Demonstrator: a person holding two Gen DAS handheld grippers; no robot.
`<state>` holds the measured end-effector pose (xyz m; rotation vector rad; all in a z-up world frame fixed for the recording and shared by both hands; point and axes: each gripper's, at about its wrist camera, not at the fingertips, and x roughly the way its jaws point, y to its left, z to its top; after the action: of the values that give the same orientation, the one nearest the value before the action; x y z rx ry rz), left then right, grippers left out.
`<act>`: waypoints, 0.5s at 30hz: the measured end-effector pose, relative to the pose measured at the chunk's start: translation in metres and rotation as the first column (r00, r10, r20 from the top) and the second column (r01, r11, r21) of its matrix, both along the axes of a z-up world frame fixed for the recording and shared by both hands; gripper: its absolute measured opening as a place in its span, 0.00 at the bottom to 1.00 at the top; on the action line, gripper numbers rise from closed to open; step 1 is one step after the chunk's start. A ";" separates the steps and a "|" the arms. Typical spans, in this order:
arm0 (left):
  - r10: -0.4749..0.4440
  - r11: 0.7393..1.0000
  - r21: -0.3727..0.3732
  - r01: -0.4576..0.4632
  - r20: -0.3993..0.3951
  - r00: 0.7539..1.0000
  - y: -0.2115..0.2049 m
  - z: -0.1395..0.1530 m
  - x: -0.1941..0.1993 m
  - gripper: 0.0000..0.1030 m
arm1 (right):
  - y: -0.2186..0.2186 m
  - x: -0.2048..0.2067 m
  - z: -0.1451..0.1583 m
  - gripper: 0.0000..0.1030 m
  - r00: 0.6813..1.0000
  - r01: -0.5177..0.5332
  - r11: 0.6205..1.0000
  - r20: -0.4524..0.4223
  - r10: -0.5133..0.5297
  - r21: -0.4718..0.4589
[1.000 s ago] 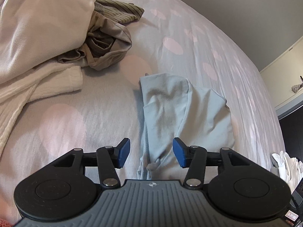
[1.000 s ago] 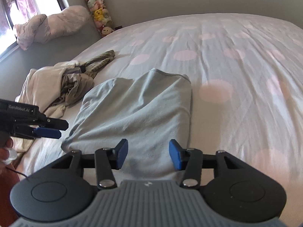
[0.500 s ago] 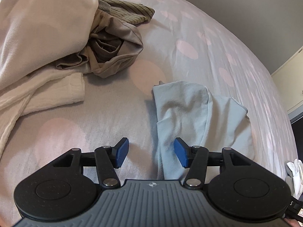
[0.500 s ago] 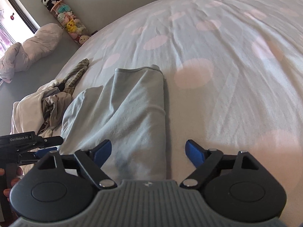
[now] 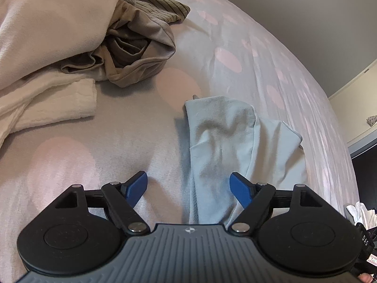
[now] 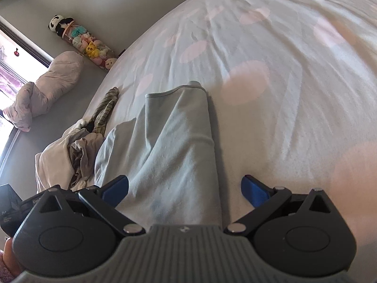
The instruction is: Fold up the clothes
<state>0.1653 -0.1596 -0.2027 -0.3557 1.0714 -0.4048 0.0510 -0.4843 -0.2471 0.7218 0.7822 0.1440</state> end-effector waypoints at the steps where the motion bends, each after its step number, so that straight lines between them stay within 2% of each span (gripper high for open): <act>1: 0.000 1.000 -0.002 0.000 0.000 1.000 0.000 0.000 0.000 0.75 | -0.001 -0.001 -0.001 1.00 1.000 0.017 1.000 0.005 -0.017 0.017; 4: 0.001 1.000 -0.008 -0.001 0.000 1.000 0.000 0.000 0.000 0.76 | -0.002 -0.002 -0.001 1.00 0.999 0.048 0.998 0.008 -0.049 0.049; 8: -0.001 1.000 -0.009 0.001 0.000 1.000 0.002 0.000 0.000 0.76 | 0.001 -0.001 0.000 1.00 0.999 0.033 0.999 0.007 -0.033 0.025; 15: 0.009 0.999 -0.041 -0.010 -0.010 1.000 0.004 -0.002 -0.001 0.82 | -0.008 0.001 -0.004 1.00 1.000 -0.005 0.997 0.016 0.004 0.077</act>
<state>0.1647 -0.1558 -0.2049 -0.3992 1.0715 -0.4174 0.0524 -0.4926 -0.2509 0.7911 0.7669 0.1847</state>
